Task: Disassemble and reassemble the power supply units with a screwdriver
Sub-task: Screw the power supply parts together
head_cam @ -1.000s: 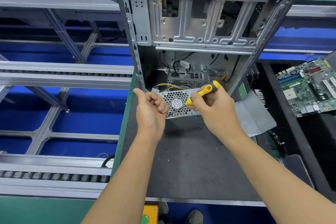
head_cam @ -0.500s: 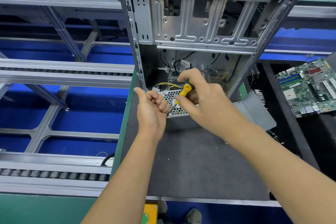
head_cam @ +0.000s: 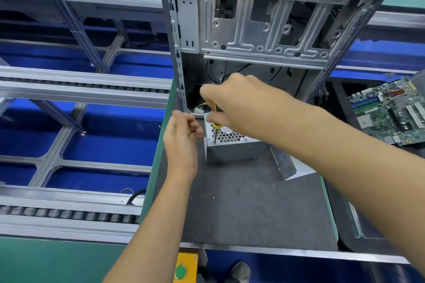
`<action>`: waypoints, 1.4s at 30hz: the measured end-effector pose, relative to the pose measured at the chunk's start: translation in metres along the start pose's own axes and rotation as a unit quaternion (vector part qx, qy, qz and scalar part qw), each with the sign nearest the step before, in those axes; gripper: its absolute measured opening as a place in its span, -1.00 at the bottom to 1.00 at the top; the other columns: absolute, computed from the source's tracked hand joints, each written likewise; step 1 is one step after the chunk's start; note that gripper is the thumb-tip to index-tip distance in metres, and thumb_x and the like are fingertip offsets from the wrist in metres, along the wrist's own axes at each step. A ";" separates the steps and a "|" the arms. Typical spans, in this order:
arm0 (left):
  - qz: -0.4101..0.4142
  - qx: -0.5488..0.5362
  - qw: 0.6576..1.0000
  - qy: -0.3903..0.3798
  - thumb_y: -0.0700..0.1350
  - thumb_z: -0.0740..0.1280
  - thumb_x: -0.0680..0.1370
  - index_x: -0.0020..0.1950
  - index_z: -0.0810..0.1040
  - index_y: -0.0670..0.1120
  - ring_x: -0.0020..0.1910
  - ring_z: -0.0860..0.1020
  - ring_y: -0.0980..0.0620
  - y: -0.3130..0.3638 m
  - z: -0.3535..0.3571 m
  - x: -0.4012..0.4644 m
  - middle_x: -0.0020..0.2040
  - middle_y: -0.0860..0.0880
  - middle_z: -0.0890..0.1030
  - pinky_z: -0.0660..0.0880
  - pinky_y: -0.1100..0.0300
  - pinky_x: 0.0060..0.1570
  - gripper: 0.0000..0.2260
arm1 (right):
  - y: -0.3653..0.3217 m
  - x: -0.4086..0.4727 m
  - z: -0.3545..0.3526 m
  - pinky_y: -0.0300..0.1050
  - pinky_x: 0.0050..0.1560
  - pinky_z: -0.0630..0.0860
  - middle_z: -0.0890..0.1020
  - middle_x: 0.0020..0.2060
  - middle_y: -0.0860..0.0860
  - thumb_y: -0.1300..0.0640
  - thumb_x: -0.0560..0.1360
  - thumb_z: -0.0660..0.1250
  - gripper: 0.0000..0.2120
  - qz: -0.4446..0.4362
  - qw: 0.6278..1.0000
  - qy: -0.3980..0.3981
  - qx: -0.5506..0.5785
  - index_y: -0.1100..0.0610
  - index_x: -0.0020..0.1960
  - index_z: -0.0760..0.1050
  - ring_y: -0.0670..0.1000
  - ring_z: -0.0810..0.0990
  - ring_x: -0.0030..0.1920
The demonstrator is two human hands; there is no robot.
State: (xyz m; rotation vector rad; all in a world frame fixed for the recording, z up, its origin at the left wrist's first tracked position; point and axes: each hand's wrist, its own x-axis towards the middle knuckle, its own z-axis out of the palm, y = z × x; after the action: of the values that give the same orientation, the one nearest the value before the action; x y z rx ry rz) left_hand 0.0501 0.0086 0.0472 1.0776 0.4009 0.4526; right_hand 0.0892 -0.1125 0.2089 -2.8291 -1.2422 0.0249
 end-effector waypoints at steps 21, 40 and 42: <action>0.220 0.334 0.907 -0.132 -0.24 0.53 0.45 0.17 0.69 -0.10 0.09 0.61 0.16 -0.042 -0.027 -0.010 0.32 -0.06 0.52 0.59 0.14 0.12 -0.70 | 0.013 0.002 -0.012 0.04 0.03 0.48 0.47 -0.02 -0.02 -0.02 0.57 0.33 -0.84 0.007 0.988 -0.144 -0.046 0.01 0.10 0.52 0.15 0.51 0.07; 0.238 0.330 0.907 -0.108 -0.26 0.55 0.42 0.17 0.69 -0.15 0.01 0.59 0.20 -0.047 -0.022 -0.009 0.11 0.10 0.61 0.58 0.13 0.12 -0.68 | -0.001 0.022 -0.002 -0.04 -0.22 0.36 0.30 -0.32 0.05 -0.05 0.61 0.19 -0.67 0.126 0.985 -0.111 -0.046 0.13 -0.24 0.32 0.18 0.44 -0.26; 0.231 0.331 0.909 -0.106 -0.26 0.54 0.42 0.17 0.69 -0.15 0.02 0.59 0.18 -0.046 -0.022 -0.010 0.12 0.04 0.62 0.57 0.14 0.14 -0.68 | 0.003 0.025 -0.006 -0.04 -0.21 0.42 0.40 -0.27 0.09 -0.12 0.60 0.22 -0.63 0.161 0.977 -0.142 -0.012 0.13 -0.23 0.37 0.20 0.50 -0.21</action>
State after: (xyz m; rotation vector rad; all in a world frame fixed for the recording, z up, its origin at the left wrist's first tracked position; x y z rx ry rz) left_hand 0.0371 0.0015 -0.0025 1.8860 0.0891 0.6297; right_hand 0.1081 -0.0963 0.2148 -3.0972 -0.8045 0.4432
